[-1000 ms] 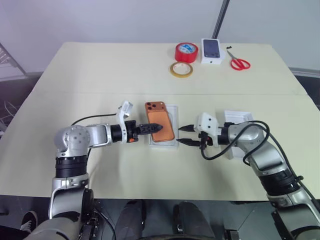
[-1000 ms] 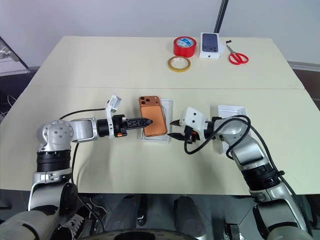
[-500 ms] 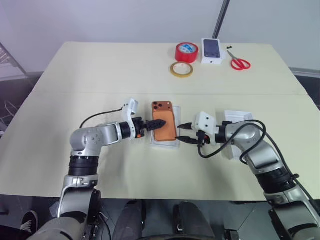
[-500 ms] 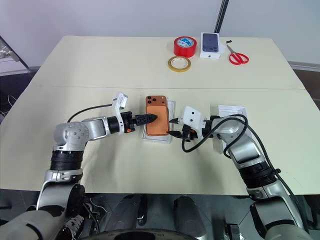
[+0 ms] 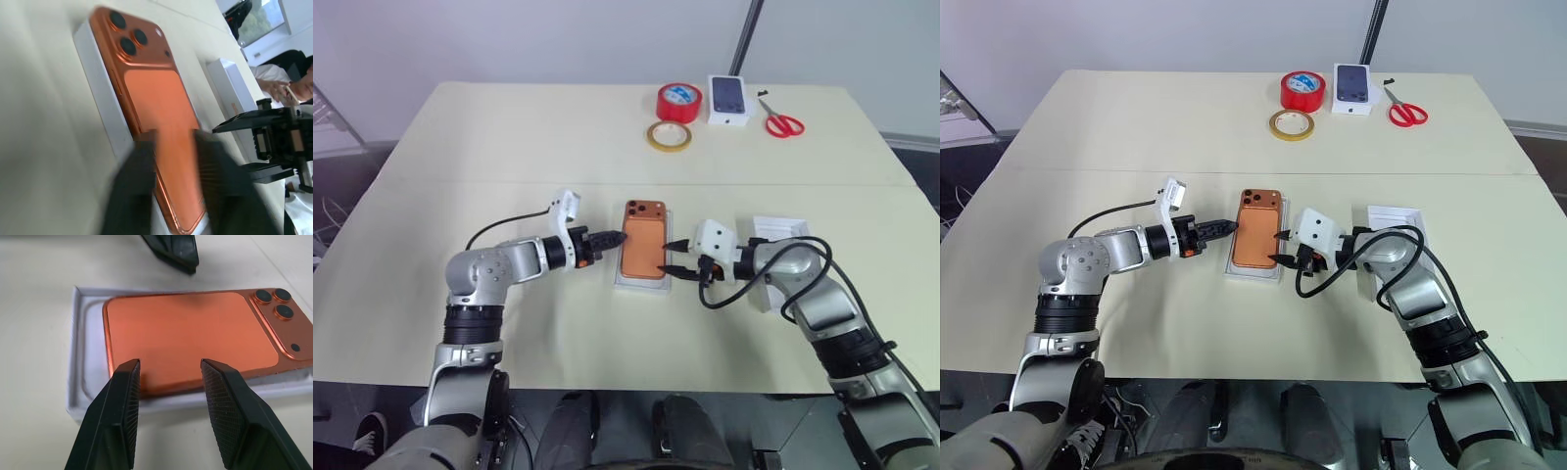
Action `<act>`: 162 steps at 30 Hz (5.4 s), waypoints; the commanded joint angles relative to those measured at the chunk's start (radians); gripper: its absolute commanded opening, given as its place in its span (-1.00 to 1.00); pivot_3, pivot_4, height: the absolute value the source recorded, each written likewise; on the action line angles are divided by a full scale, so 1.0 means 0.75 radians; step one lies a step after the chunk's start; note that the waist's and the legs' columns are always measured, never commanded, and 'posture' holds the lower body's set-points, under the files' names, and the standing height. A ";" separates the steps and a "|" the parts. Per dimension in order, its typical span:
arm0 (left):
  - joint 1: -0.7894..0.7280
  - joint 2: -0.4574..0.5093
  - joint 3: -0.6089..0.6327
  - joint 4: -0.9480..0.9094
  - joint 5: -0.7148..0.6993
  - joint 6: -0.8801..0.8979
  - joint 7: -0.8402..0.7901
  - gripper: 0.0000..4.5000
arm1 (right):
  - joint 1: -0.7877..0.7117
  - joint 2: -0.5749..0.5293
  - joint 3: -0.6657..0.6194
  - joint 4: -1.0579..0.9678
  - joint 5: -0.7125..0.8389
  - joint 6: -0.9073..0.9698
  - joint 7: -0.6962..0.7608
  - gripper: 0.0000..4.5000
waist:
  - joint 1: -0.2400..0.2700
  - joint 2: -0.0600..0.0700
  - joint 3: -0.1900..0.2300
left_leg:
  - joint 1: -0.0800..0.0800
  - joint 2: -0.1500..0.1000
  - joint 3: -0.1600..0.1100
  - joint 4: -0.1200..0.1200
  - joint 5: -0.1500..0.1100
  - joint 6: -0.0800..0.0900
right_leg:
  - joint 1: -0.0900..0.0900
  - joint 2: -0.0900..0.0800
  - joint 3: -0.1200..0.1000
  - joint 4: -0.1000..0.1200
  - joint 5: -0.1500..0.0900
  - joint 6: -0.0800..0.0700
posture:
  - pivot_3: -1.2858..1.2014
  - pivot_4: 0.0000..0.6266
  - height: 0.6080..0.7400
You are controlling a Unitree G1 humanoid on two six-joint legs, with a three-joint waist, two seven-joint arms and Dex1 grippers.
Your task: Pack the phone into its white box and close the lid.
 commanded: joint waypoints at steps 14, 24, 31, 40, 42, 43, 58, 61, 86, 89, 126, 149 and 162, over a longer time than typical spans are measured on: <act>-0.038 0.000 0.035 0.041 0.089 -0.201 0.014 -0.99 | -0.149 0.097 -0.130 0.178 -0.022 -0.147 -0.222 -0.10 | -0.003 0.000 0.000 | 0.000 0.000 0.001 0.001 0.000 0.000 | 0.000 0.000 0.000 0.001 0.000 0.000 | 0.03 -0.52 1.00; -0.027 0.015 0.043 0.082 0.135 -0.255 0.017 -1.00 | -0.273 0.328 -0.064 0.476 -0.150 -0.297 -0.447 -0.99 | -0.005 0.000 0.000 | 0.000 0.001 0.001 0.001 0.001 -0.002 | -0.001 0.001 0.000 0.002 0.000 0.000 | 0.03 -0.52 1.00; -0.001 0.000 0.045 0.039 0.128 -0.243 0.040 -1.00 | -0.232 0.274 0.104 0.562 -0.316 -0.399 -0.355 -0.99 | -0.004 0.000 -0.001 | 0.000 0.000 0.002 0.001 0.002 -0.003 | -0.001 0.000 0.001 0.002 0.000 0.000 | 0.03 -0.52 1.00; 0.012 -0.007 0.048 0.035 0.126 -0.241 0.059 -1.00 | -0.080 0.181 0.154 0.313 -0.254 -0.313 -0.104 -0.99 | -0.009 -0.001 -0.002 | 0.010 0.001 0.001 0.000 -0.001 0.001 | 0.010 0.000 0.000 0.000 0.000 0.000 | 0.03 -0.52 1.00; 0.010 -0.007 0.038 0.038 0.137 -0.257 0.056 -1.00 | -0.108 0.210 0.119 0.339 -0.246 -0.297 -0.154 -0.99 | -0.012 -0.001 -0.002 | 0.016 0.001 0.001 -0.003 -0.001 0.001 | 0.014 0.001 0.001 0.000 0.000 0.000 | 0.03 -0.52 1.00; 0.010 -0.011 0.040 0.038 0.129 -0.245 0.056 -1.00 | -0.120 0.219 0.099 0.345 -0.238 -0.292 -0.175 -0.99 | -0.012 -0.001 -0.002 | 0.016 0.001 0.001 -0.003 -0.001 0.001 | 0.014 0.001 0.001 0.000 0.000 0.000 | 0.03 -0.52 1.00; 0.071 0.117 -0.447 0.020 0.518 -0.542 -0.132 -1.00 | -0.049 0.003 -0.107 0.292 -0.161 -0.249 -0.180 -0.99 | -0.001 0.000 -0.002 | 0.013 0.000 0.002 -0.003 -0.001 0.002 | 0.013 -0.001 0.001 -0.002 0.000 0.000 | 0.03 -0.52 1.00; 0.051 0.088 -0.512 0.060 0.555 -0.552 -0.171 -1.00 | -0.023 -0.002 -0.072 0.291 -0.191 -0.273 -0.169 -0.99 | 0.000 0.000 -0.002 | 0.013 0.000 0.002 -0.003 -0.001 0.002 | 0.013 0.000 0.002 -0.002 0.000 0.000 | 0.03 -0.52 1.00; -0.338 -0.471 -0.699 0.556 0.739 -0.717 -0.516 -1.00 | 0.349 -0.237 -0.337 -0.041 -0.061 -0.042 -0.074 -0.99 | 0.057 0.003 -0.003 | -0.001 -0.007 0.000 0.021 -0.012 0.021 | 0.014 -0.004 -0.001 -0.002 -0.003 0.005 | 0.03 -0.52 1.00; -0.351 -0.458 -0.673 0.608 0.774 -0.766 -0.482 -1.00 | 0.358 -0.234 -0.337 -0.074 -0.037 0.011 -0.050 -0.99 | 0.037 0.004 -0.003 | 0.000 -0.006 0.000 0.020 -0.012 0.021 | 0.014 -0.003 -0.001 -0.002 -0.003 0.005 | 0.03 -0.52 1.00; -0.087 -0.084 -0.456 0.101 0.682 -0.802 -0.549 0.54 | 0.297 -0.422 -0.483 -0.081 0.055 0.165 -0.014 0.76 | 0.025 0.005 -0.002 | 0.001 -0.003 0.000 0.019 -0.012 0.020 | 0.013 -0.003 0.000 -0.001 -0.003 0.005 | 0.03 -0.52 1.00; 0.244 0.339 -0.251 -0.062 0.533 -1.375 -0.858 0.54 | 0.250 -0.195 -0.638 -0.572 0.165 1.364 -0.539 0.99 | 0.025 0.008 -0.002 | -0.006 -0.001 0.001 0.018 -0.011 0.019 | 0.005 -0.005 0.000 0.000 -0.002 0.004 | 0.03 -0.52 1.00; 0.298 0.353 -0.294 -0.116 0.557 -1.397 -0.865 0.54 | 0.354 -0.212 -0.692 -0.781 0.243 1.699 -0.608 0.99 | 0.026 0.008 -0.002 | -0.007 -0.001 0.002 0.018 -0.011 0.020 | 0.004 -0.004 0.000 0.000 -0.002 0.003 | 0.03 -0.52 1.00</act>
